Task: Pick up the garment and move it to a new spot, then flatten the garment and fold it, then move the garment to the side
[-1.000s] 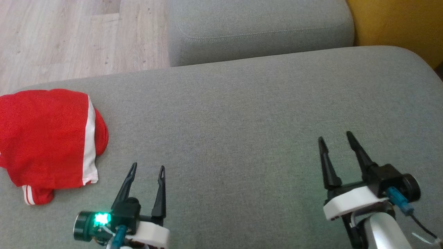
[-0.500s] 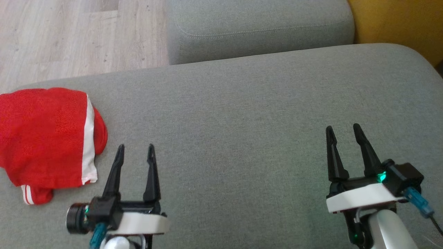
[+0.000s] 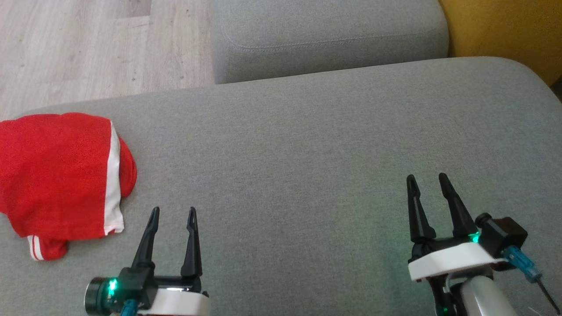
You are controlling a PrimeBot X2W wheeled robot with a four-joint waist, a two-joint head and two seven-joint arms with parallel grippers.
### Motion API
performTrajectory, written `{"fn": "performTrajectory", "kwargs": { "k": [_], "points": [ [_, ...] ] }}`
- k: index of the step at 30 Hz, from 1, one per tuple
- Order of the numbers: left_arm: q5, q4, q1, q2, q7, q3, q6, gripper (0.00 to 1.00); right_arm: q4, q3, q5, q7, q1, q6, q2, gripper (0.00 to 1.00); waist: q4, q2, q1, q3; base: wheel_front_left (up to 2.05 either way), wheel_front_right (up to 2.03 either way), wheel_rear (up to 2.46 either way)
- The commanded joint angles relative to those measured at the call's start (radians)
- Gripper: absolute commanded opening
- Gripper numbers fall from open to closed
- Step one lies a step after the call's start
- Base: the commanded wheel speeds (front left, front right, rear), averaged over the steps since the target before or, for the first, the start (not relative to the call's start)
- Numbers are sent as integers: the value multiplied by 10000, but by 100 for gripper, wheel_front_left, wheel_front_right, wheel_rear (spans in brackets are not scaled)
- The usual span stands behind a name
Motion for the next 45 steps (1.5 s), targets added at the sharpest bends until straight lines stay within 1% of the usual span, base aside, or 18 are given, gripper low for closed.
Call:
{"fn": "performTrajectory", "kwargs": {
  "k": [1,12,18,25,40,45],
  "points": [
    [84,-277,-372,-54,-97,411,-52,100,-306,253,-11,-109,-331,75,-66,100,7,0,0,1,0,0,0],
    [196,-136,-439,-172,-97,730,-394,100,-313,232,154,-109,-348,75,-66,100,108,0,0,-4,0,0,0],
    [186,38,-463,-182,-97,892,-386,100,-206,537,102,-109,-316,75,-66,100,615,0,0,-165,0,0,0],
    [249,82,-389,-183,-97,1205,-410,100,-186,1086,98,-109,-234,75,-66,100,1638,0,0,-345,0,0,0],
    [856,47,-31,-155,-97,1985,-729,100,-168,2103,850,-109,185,75,-66,100,4374,0,0,-879,0,0,0],
    [931,-82,76,-111,-97,2191,-747,100,-181,2380,1028,-109,200,75,-66,100,4826,0,0,-864,0,0,0]
  ]
}}
